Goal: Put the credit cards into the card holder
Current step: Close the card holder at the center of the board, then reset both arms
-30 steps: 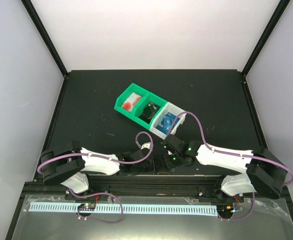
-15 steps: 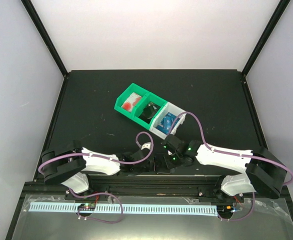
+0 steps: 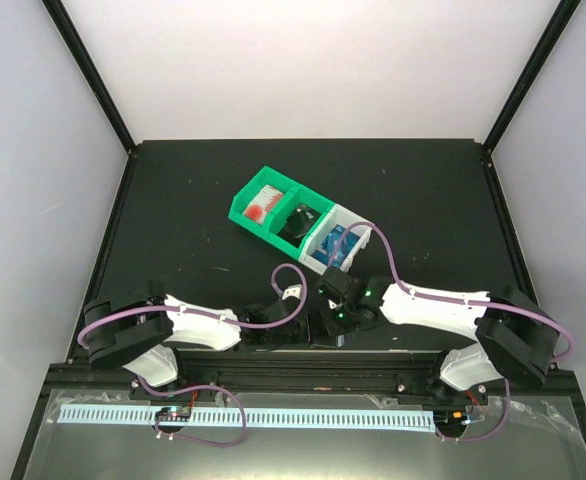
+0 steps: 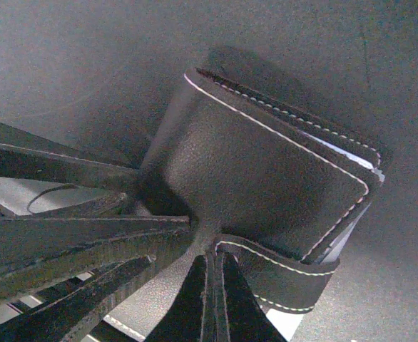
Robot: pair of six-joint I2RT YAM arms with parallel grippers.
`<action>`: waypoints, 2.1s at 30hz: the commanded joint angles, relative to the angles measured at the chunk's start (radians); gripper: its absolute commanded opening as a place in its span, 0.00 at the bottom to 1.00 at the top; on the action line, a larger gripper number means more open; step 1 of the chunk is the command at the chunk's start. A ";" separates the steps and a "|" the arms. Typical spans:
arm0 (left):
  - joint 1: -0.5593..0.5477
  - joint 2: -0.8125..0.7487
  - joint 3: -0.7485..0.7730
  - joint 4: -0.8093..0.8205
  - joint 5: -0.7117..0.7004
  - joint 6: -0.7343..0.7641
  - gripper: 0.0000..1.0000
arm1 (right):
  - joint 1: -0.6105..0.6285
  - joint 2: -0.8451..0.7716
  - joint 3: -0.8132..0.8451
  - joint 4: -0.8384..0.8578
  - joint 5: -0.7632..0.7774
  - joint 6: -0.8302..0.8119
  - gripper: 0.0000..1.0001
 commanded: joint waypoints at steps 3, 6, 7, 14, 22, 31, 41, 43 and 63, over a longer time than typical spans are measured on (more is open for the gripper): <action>-0.013 0.045 -0.014 -0.003 0.024 -0.023 0.26 | 0.022 0.077 -0.019 -0.063 0.006 0.052 0.01; -0.013 0.046 -0.018 0.004 0.031 -0.026 0.25 | 0.022 0.089 -0.025 -0.077 0.009 0.075 0.01; -0.013 0.048 -0.020 0.008 0.032 -0.028 0.25 | 0.022 0.095 -0.027 -0.080 0.007 0.083 0.01; -0.013 0.047 -0.037 0.033 0.043 -0.044 0.24 | 0.022 0.138 -0.040 -0.085 0.001 0.127 0.01; -0.013 0.051 -0.048 0.054 0.045 -0.051 0.24 | 0.022 0.177 -0.057 -0.046 -0.016 0.128 0.01; -0.012 0.027 -0.058 0.048 0.036 -0.047 0.26 | 0.022 0.150 -0.021 -0.100 0.053 0.136 0.01; 0.072 -0.303 0.025 -0.278 -0.075 0.194 0.75 | 0.002 -0.122 0.138 -0.272 0.263 0.182 0.35; 0.088 -0.372 0.027 -0.311 -0.076 0.240 0.82 | 0.002 -0.176 0.142 -0.311 0.323 0.203 0.41; 0.120 -1.094 0.450 -1.182 -0.584 0.554 0.99 | -0.002 -0.747 0.427 -0.642 0.962 0.167 0.75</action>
